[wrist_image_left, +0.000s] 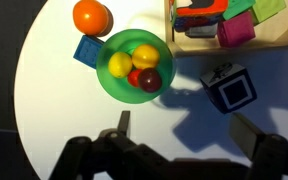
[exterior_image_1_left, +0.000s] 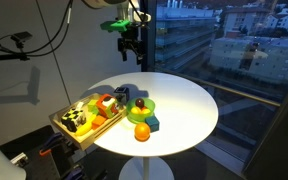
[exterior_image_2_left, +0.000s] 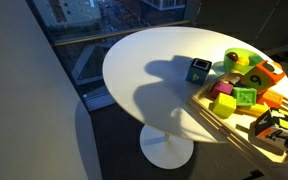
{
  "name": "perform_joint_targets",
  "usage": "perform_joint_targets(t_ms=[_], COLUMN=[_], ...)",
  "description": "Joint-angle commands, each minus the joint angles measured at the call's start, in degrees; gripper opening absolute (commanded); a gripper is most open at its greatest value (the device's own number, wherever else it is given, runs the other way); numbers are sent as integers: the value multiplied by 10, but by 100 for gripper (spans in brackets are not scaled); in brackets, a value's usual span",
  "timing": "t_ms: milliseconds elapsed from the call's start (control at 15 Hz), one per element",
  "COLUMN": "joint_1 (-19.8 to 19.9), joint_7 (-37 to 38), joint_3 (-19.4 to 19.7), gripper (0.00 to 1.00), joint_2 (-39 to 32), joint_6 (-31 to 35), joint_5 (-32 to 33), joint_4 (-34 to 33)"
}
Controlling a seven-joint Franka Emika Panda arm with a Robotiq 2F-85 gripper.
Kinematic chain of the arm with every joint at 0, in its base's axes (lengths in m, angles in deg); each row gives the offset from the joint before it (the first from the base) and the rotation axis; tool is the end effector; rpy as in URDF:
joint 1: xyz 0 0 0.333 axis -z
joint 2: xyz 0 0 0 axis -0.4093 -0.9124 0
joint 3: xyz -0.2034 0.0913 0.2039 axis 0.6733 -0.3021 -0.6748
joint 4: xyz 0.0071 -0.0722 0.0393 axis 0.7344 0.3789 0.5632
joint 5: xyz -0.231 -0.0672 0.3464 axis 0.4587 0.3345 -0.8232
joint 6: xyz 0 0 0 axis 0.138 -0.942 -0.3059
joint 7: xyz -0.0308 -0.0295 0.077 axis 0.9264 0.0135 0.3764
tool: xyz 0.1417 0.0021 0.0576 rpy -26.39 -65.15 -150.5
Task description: Put the purple and orange plush toy on the table
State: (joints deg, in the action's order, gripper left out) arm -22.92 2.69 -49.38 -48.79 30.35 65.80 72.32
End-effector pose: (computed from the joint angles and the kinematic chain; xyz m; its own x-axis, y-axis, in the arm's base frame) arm 0.5876 -0.0184 0.3883 0.9978 0.0664 -0.0070 0.0665 -0.9976 0.0177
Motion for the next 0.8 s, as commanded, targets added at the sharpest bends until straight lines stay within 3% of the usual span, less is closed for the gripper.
perform_joint_targets(t_ms=[0, 733], joint_1=[4, 18], joint_7=[-20, -132], joint_3=[7, 13], gripper=[100, 100], joint_2=[-37, -131], joint_6=[16, 129], joint_5=[8, 27], joint_4=[-14, -1])
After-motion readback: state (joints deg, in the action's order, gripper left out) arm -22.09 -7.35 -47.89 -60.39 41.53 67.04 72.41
